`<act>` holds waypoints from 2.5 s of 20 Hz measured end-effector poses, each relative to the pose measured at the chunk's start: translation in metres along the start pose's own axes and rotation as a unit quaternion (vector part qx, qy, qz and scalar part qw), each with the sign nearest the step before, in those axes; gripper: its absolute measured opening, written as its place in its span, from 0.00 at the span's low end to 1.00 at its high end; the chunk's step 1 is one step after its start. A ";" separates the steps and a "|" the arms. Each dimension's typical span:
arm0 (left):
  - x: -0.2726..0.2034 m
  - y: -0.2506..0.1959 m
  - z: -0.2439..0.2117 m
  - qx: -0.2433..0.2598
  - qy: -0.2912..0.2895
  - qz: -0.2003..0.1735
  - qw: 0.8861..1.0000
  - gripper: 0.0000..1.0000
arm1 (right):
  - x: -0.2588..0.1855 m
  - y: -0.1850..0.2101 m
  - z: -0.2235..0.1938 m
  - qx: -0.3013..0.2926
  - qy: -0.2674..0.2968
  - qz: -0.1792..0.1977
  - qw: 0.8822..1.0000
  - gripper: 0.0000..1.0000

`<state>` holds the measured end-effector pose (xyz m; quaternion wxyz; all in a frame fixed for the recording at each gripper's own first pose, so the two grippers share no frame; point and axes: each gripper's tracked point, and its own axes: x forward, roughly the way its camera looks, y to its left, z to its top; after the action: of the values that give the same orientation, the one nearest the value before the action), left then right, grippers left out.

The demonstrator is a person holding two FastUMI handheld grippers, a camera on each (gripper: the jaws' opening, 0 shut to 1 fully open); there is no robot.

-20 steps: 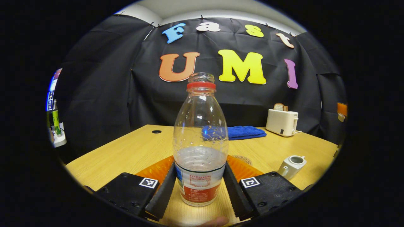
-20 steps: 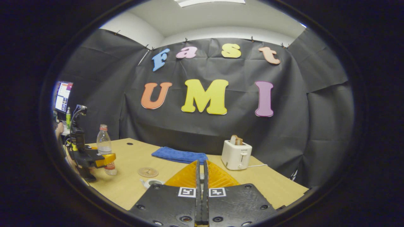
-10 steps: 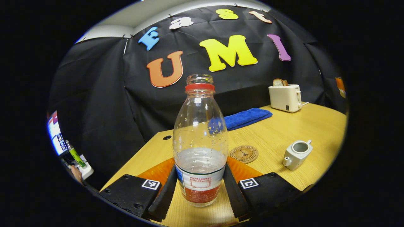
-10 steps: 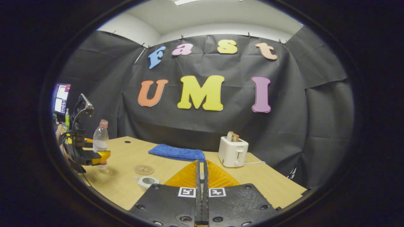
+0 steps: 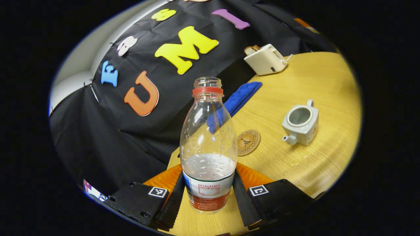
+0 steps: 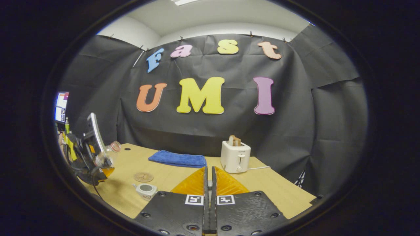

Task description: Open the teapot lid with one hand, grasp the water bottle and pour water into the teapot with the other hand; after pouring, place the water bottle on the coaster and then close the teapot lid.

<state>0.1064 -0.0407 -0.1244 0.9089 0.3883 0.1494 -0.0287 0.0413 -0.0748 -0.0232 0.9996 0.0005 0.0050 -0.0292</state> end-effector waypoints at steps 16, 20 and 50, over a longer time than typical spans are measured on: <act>-0.001 -0.019 0.001 0.288 0.045 -0.008 0.957 0.75 | 0.004 -0.014 -0.004 -0.006 0.008 -0.015 1.000 0.00; -0.008 -0.021 0.007 0.354 0.042 0.005 0.934 0.75 | 0.005 -0.017 -0.004 -0.006 0.008 -0.019 1.000 0.00; -0.026 0.016 0.065 0.606 0.068 0.095 0.787 0.75 | -0.003 -0.030 0.009 -0.002 -0.004 -0.025 1.000 0.00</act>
<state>0.1008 -0.0779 -0.0634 0.4722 0.8726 0.1247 -0.0001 0.0363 -0.1048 -0.0145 0.9985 -0.0022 0.0008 -0.0539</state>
